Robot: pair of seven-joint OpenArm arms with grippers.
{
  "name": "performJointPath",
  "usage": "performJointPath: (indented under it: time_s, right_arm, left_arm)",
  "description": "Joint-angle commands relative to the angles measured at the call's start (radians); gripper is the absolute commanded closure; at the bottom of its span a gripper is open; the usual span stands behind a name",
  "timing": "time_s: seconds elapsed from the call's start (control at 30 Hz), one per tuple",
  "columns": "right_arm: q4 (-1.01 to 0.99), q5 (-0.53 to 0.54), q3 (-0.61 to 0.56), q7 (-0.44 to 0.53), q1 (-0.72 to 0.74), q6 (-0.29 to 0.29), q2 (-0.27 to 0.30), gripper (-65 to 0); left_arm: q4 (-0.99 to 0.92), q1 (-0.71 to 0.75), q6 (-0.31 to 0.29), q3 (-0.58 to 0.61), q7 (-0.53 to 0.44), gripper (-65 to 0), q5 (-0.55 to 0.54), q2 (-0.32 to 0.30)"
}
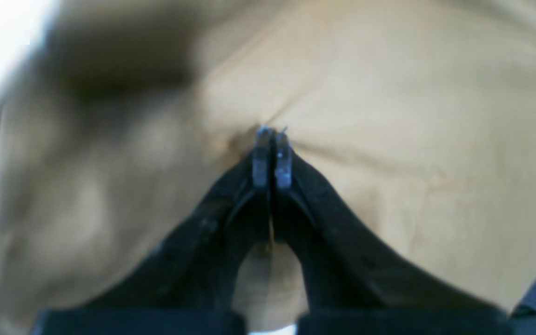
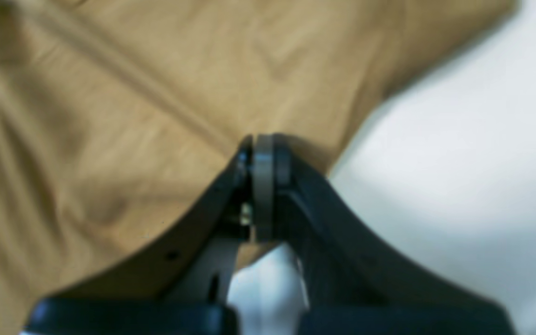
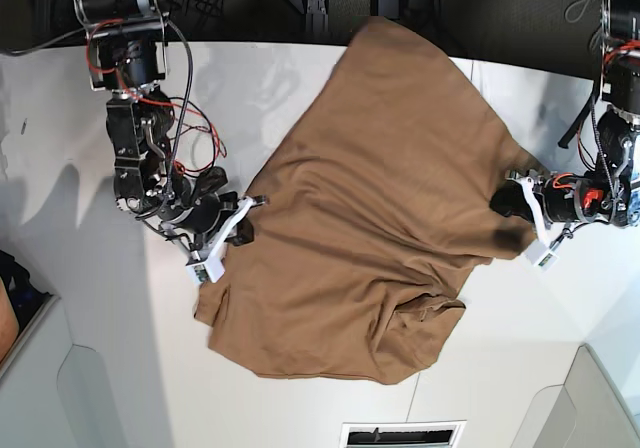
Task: Layout the t-shirt on the table in an organized manner, then fold the t-shirt properly
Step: 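Pull the grippers apart to stretch the shirt across the table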
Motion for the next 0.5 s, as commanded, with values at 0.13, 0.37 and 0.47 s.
performJointPath:
  time_s: [0.13, 0.37, 0.47]
  right_arm:
    - [0.187, 0.033, -0.001, -0.024, -0.124, 0.002, -0.018, 0.0]
    - [0.321, -0.013, 0.060, -0.007, -0.150, -0.039, -0.018, 0.0]
    - [0.320, -0.045, 0.129, 0.011, -0.122, -0.078, -0.018, 0.0]
  left_arm:
    - [-0.077, -0.124, 0.024, 0.000, 0.013, -2.0, 0.105, -0.016]
    - [-0.089, -0.224, 0.029, 0.000, 0.161, -2.2, 0.019, -0.023]
    - [-0.066, -0.228, 0.024, 0.000, 0.210, -11.1, -0.166, -0.045]
